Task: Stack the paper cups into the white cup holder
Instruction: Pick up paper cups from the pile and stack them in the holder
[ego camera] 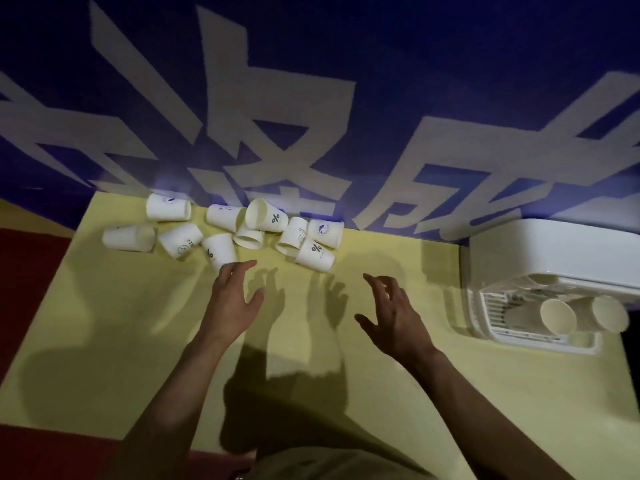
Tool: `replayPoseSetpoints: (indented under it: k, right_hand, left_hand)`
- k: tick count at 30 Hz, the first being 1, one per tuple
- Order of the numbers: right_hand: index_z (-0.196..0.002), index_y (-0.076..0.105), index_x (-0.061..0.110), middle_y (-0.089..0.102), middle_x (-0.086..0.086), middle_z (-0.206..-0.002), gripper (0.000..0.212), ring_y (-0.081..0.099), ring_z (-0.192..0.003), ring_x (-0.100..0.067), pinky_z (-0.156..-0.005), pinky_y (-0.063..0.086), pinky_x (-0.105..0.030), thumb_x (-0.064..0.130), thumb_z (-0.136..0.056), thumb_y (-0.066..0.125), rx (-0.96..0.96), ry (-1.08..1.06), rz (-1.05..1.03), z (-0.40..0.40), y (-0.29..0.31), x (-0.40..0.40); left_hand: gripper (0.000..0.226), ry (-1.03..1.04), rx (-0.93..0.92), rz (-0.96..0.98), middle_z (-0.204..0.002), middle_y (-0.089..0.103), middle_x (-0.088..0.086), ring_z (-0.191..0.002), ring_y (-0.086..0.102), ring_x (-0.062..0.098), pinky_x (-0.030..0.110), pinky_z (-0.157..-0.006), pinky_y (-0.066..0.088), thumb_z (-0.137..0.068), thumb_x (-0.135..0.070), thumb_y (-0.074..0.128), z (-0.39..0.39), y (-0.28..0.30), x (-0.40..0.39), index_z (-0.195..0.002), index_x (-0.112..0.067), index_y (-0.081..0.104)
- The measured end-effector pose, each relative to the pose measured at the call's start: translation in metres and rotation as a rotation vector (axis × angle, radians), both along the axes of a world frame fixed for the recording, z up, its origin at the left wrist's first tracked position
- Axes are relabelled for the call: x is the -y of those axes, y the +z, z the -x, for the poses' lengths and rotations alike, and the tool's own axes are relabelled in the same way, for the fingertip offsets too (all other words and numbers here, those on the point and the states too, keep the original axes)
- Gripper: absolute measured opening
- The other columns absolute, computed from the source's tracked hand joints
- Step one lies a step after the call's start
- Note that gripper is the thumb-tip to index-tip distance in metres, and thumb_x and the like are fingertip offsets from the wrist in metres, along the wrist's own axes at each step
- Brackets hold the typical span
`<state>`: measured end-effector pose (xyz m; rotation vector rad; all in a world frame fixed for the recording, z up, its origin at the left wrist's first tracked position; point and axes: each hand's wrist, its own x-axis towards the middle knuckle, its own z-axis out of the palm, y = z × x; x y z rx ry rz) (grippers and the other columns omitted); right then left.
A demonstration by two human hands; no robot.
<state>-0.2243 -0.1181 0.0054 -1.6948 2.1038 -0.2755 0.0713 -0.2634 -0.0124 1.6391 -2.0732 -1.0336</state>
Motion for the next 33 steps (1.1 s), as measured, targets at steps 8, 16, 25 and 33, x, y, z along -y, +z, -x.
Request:
replayPoseSetpoints:
  k: [8, 16, 25, 33]
  right_hand:
    - [-0.155, 0.031, 0.013, 0.040, -0.019, -0.145, 0.091, 0.049, -0.119, -0.037, -0.086, 0.056, -0.046, 0.036, -0.082, 0.081, -0.123, 0.066, -0.142, -0.054, -0.044, 0.127]
    - [-0.140, 0.037, 0.013, 0.053, -0.010, -0.124, 0.068, 0.058, -0.107, -0.035, -0.081, 0.053, -0.044, 0.035, -0.086, 0.072, -0.163, -0.029, -0.252, -0.068, -0.087, 0.153]
    - [-0.160, -0.005, 0.031, 0.048, -0.014, -0.123, 0.110, 0.064, -0.087, -0.038, -0.073, 0.057, -0.049, 0.044, -0.083, 0.074, -0.080, -0.007, -0.310, -0.061, -0.088, 0.102]
    - [-0.138, 0.043, 0.007, 0.056, -0.013, -0.120, 0.063, 0.060, -0.090, -0.026, -0.063, 0.060, -0.039, 0.042, -0.088, 0.059, -0.017, -0.032, -0.216, -0.052, -0.085, 0.015]
  left_hand:
    - [0.053, -0.016, -0.117, -0.084, -0.126, 0.038, -0.019, -0.119, 0.053, 0.017, 0.045, -0.096, 0.051, -0.089, -0.028, 0.068, -0.040, -0.001, 0.010, -0.139, -0.031, 0.050]
    - [0.058, -0.106, -0.155, -0.092, -0.129, 0.047, -0.004, -0.119, 0.054, 0.024, 0.043, -0.101, 0.048, -0.090, -0.049, 0.049, -0.030, -0.015, 0.012, -0.138, -0.016, 0.054]
    - [0.065, -0.202, -0.057, -0.157, -0.144, 0.028, 0.008, -0.133, 0.037, 0.030, 0.045, -0.108, 0.042, -0.093, -0.044, 0.064, 0.041, -0.041, 0.059, -0.150, -0.036, 0.033]
    - [0.057, -0.381, 0.249, -0.195, -0.149, 0.023, 0.020, -0.133, 0.031, 0.042, 0.050, -0.104, 0.043, -0.096, -0.049, 0.056, 0.107, -0.065, 0.076, -0.146, -0.038, 0.030]
